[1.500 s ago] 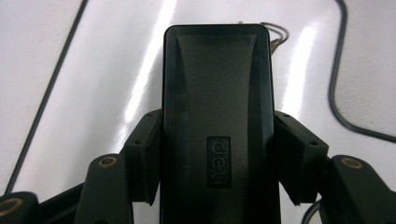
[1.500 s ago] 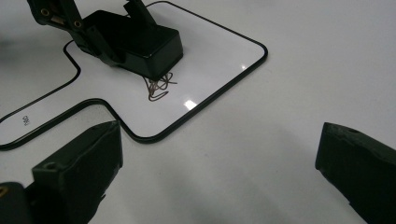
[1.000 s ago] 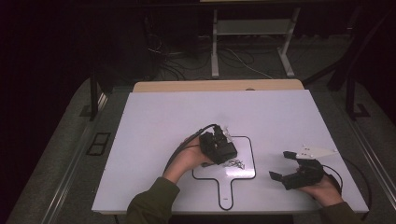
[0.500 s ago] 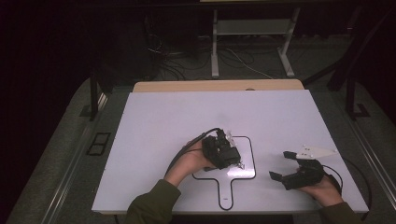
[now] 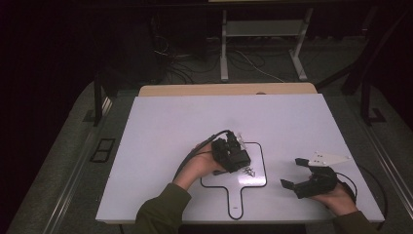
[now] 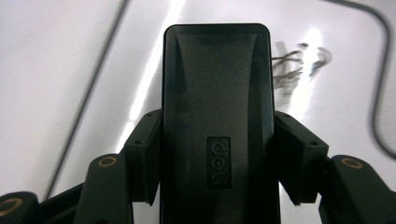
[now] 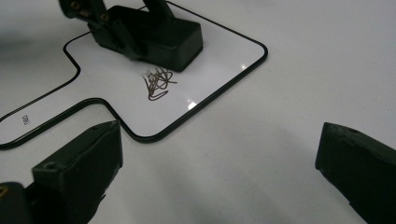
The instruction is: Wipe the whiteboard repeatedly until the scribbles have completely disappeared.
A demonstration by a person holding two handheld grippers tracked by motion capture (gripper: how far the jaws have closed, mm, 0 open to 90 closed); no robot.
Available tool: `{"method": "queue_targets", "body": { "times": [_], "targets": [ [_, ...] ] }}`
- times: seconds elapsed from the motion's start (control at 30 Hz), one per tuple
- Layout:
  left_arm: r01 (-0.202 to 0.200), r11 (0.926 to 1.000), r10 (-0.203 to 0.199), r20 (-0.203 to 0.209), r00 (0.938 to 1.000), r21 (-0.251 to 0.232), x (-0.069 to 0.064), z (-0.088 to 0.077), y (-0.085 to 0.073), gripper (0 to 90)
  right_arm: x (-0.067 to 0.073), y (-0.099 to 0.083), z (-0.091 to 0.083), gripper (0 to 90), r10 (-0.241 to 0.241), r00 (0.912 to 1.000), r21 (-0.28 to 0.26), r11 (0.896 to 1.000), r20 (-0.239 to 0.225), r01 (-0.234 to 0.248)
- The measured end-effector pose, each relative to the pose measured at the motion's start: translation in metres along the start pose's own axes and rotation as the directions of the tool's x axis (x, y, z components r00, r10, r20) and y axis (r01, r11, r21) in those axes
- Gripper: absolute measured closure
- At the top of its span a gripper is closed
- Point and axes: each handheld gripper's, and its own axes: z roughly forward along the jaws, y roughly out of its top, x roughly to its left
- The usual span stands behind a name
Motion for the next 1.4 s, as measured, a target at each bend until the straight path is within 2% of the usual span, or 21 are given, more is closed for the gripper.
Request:
{"method": "queue_targets", "body": {
  "times": [0.1, 0.23, 0.3, 0.4, 0.53, 0.63, 0.67, 0.77, 0.9, 0.97, 1.07, 1.17, 1.23, 1.4],
  "targets": [
    [-0.040, 0.9992, 0.040, 0.013, 0.9991, 0.001, -0.013, 0.003, 0.006, 38.9, 0.000, 0.000, 0.000, 0.0, 0.000, 1.0000, 0.000, 1.000, 0.001, 0.000],
    [-0.053, 0.9986, 0.053, 0.027, 0.9982, -0.001, -0.021, 0.004, 0.010, 38.8, 0.000, 0.000, 0.000, 0.0, -0.001, 1.0000, 0.000, 1.000, 0.000, 0.001],
    [-0.052, 0.9985, 0.052, 0.033, 0.9981, -0.016, -0.017, 0.005, 0.010, 38.8, 0.000, 0.000, 0.000, 0.0, 0.000, 1.0000, 0.000, 1.000, 0.000, 0.000],
    [-0.053, 0.9985, 0.053, 0.013, 0.9985, -0.010, -0.006, 0.006, 0.011, 38.9, 0.000, 0.000, 0.000, 0.0, 0.000, 1.0000, -0.001, 1.000, 0.001, 0.000],
    [-0.022, 0.9997, 0.022, -0.005, 0.9997, -0.009, 0.008, 0.007, 0.013, 38.9, 0.000, 0.000, 0.000, 0.0, 0.001, 1.0000, 0.001, 1.000, 0.000, -0.001],
    [-0.003, 0.9999, 0.003, -0.004, 1.0000, -0.010, 0.012, 0.008, 0.014, 38.9, 0.000, 0.000, 0.000, 0.0, 0.002, 1.0000, 0.001, 1.000, -0.001, -0.002],
    [-0.011, 0.9999, 0.011, -0.010, 0.9999, -0.008, 0.012, 0.008, 0.014, 38.9, -0.001, 0.000, 0.000, 0.0, 0.002, 1.0000, 0.000, 1.000, -0.001, -0.002],
    [-0.046, 0.9989, 0.046, -0.010, 0.9989, 0.003, 0.007, 0.007, 0.016, 38.8, -0.001, 0.000, 0.000, 0.0, 0.000, 1.0000, -0.001, 1.000, 0.000, 0.000],
    [-0.086, 0.9962, 0.086, 0.009, 0.9962, -0.008, -0.011, 0.008, 0.017, 38.9, 0.000, 0.000, 0.000, 0.0, 0.001, 1.0000, 0.000, 1.000, -0.002, -0.001],
    [-0.077, 0.9969, 0.077, 0.027, 0.9966, -0.013, -0.022, 0.008, 0.017, 38.8, 0.000, 0.000, 0.000, 0.0, 0.002, 1.0000, 0.000, 1.000, -0.001, -0.002],
    [-0.093, 0.9956, 0.094, 0.035, 0.9950, -0.010, -0.031, 0.009, 0.018, 38.8, 0.000, 0.000, 0.000, 0.0, 0.001, 1.0000, 0.001, 1.000, -0.001, -0.001],
    [-0.091, 0.9957, 0.092, 0.044, 0.9948, -0.018, -0.025, 0.010, 0.019, 38.9, 0.000, 0.000, 0.000, 0.0, 0.000, 1.0000, 0.001, 1.000, -0.001, 0.000],
    [-0.102, 0.9948, 0.102, 0.023, 0.9945, -0.010, -0.017, 0.010, 0.021, 38.8, 0.000, 0.000, 0.000, 0.0, 0.000, 1.0000, 0.001, 1.000, -0.001, 0.000],
    [-0.055, 0.9985, 0.054, 0.002, 0.9985, 0.004, 0.004, 0.012, 0.025, 38.9, -0.001, 0.000, 0.000, 0.0, 0.000, 1.0000, 0.000, 1.000, -0.001, 0.000]
  ]
}}
